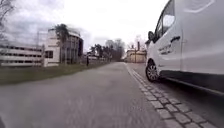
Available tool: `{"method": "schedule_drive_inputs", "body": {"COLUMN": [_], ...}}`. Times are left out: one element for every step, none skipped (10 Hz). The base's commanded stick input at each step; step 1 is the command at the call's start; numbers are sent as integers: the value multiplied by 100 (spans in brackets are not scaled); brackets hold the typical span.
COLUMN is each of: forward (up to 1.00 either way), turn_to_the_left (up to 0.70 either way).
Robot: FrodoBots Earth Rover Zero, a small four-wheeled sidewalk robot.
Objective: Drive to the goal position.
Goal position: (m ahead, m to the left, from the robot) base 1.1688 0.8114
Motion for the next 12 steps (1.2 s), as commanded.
{"method": "schedule_drive_inputs", "body": {"forward": [100, 100, 100, 100, 100, 100, 100, 100, 100, 100, 100, 100], "turn_to_the_left": [0, 0, 0, 0, 0, 0, 0, 0, 0, 0, 0, 0]}}
